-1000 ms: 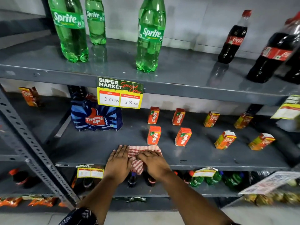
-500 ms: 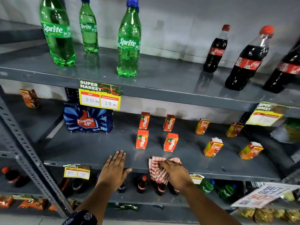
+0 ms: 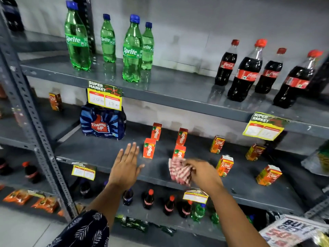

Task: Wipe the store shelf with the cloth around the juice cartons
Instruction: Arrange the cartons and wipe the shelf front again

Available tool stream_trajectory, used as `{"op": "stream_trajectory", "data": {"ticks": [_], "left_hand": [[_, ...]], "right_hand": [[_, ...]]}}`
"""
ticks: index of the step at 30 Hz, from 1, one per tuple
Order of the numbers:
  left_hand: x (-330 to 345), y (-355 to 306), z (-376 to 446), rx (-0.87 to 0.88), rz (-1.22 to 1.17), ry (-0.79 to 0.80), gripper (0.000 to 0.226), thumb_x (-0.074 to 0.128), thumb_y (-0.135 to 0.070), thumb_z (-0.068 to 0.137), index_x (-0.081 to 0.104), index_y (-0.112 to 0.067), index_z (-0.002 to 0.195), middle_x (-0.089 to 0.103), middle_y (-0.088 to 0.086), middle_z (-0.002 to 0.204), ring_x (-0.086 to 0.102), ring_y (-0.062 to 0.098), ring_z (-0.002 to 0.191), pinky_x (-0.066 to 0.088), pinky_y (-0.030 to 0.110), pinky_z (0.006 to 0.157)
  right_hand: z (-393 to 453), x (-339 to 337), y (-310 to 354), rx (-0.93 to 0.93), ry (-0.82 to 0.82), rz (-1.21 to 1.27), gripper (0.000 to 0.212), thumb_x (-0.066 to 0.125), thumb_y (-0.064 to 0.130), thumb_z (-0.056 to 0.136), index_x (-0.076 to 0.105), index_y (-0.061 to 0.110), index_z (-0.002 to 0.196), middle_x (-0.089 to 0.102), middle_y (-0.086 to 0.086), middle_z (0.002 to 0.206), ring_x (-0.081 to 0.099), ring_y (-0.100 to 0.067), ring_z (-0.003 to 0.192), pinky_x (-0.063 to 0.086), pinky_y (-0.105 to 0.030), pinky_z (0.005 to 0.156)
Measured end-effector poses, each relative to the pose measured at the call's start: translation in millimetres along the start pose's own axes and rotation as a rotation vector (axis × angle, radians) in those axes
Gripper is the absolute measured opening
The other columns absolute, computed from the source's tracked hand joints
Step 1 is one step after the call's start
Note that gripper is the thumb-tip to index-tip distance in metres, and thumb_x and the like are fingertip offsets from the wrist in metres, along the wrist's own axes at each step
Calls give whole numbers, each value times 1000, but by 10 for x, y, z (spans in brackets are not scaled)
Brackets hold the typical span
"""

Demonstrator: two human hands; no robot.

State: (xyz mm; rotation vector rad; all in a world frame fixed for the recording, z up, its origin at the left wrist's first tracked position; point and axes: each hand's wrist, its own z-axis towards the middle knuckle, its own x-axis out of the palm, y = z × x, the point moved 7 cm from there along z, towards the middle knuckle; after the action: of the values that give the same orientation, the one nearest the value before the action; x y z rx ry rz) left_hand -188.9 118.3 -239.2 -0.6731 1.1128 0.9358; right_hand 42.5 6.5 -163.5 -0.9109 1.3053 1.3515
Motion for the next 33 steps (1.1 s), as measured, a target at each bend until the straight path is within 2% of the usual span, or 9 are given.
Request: {"op": "stream_trajectory", "data": {"ticks": [5, 9, 13, 19, 22, 25, 29, 31, 33], "left_hand": [[-674, -215, 78, 5, 10, -221, 75, 27, -53, 93, 8, -8, 150, 6, 11, 160, 4, 25, 148, 10, 46, 118], [-1152, -336, 187, 44, 1, -318, 72, 24, -51, 95, 8, -8, 150, 5, 11, 160, 2, 24, 148, 8, 46, 118], [-1533, -479, 314, 106, -19, -420, 74, 26, -53, 95, 7, -8, 150, 4, 11, 160, 5, 26, 148, 5, 45, 119], [-2380, -882, 737, 203, -31, -569, 76, 30, -53, 94, 4, -9, 151, -2, 9, 161, 1, 24, 148, 7, 45, 119], [-2717, -1041, 958, 204, -38, -637, 77, 29, -55, 93, 6, -9, 151, 2, 9, 161, -1, 23, 148, 5, 45, 119], [-2850, -1178, 1130, 200, -71, -659, 78, 27, -56, 92, 8, -7, 150, 5, 12, 160, -2, 24, 148, 3, 44, 119], [-2597, -1278, 1306, 122, -137, -502, 83, 6, -62, 88, 5, -7, 150, 0, 10, 160, -11, 24, 147, 3, 46, 120], [-2424, -1271, 1401, 65, -133, -350, 87, -6, -63, 85, 13, -8, 150, 8, 9, 160, -9, 23, 147, 1, 44, 120], [-2336, -1258, 1435, 55, -91, -274, 80, 1, -60, 90, 30, -10, 146, 27, 8, 156, 7, 24, 148, 6, 44, 120]], "right_hand": [[-228, -874, 455, -204, -415, 97, 53, 59, 5, 75, 60, 29, 122, 58, 7, 132, 58, -21, 117, 56, -39, 87], [-583, -1624, 442, -224, -811, 134, 52, 58, 7, 72, 63, 26, 120, 61, 3, 127, 60, -20, 110, 55, -34, 81], [-823, -2327, 10, -96, -1097, 149, 51, 50, 7, 71, 62, 22, 118, 62, 0, 127, 56, -18, 114, 42, -25, 93], [-1009, -3063, -1013, 204, -1311, 89, 43, 54, 4, 78, 58, 21, 117, 63, -11, 118, 56, -37, 106, 47, -44, 84], [-1024, -3292, -1511, 378, -1296, 101, 35, 56, 2, 80, 59, 15, 113, 64, -20, 109, 58, -42, 98, 49, -47, 78], [-926, -3509, -1924, 463, -1106, -19, 38, 57, 0, 75, 64, 17, 108, 67, -18, 106, 58, -41, 103, 47, -50, 87], [-733, -3521, -2478, 711, -722, -254, 42, 56, 5, 80, 62, 30, 113, 57, -9, 124, 45, -32, 125, 30, -56, 107], [-597, -3346, -2716, 704, -519, -195, 42, 50, 7, 87, 62, 32, 118, 58, -10, 129, 49, -32, 122, 41, -50, 103], [-497, -3132, -2885, 690, -394, -170, 47, 46, 7, 89, 58, 31, 128, 59, -13, 132, 56, -32, 118, 47, -43, 98]]}}
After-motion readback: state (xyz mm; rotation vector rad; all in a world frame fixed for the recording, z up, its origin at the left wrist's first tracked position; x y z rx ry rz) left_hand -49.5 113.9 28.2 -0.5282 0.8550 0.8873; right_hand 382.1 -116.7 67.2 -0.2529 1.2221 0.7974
